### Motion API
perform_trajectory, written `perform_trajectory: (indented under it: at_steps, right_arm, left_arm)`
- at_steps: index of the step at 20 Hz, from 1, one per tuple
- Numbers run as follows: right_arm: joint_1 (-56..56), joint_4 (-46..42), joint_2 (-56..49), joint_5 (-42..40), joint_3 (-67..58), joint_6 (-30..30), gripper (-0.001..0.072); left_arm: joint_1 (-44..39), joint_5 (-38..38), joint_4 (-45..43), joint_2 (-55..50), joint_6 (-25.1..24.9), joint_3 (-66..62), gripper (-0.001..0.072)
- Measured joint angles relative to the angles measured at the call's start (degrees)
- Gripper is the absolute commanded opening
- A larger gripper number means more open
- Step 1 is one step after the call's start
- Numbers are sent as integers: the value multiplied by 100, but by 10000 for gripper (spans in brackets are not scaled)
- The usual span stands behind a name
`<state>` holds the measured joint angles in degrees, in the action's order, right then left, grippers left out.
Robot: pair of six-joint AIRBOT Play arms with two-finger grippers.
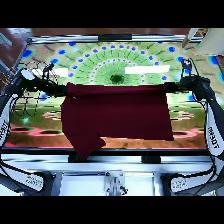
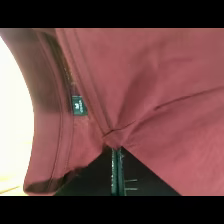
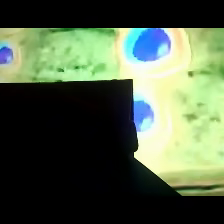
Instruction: Fold the shirts.
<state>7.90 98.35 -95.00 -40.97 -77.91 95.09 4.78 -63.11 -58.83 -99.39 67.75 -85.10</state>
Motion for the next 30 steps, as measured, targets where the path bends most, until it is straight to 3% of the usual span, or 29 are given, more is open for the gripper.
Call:
perform_trajectory:
  at_steps: [15, 21, 30]
  right_arm:
    - [164, 116, -68, -1110, -66, -188, 78]
    - [188, 330, -223, -1615, -66, -229, 78]
    - [188, 164, -315, -1727, -66, -232, 78]
  left_arm:
    - [52, -824, -13, -111, 0, -173, 30]
    - [52, -981, -13, -286, 326, -216, 30]
    - [79, -1408, -13, -339, 496, -221, 30]
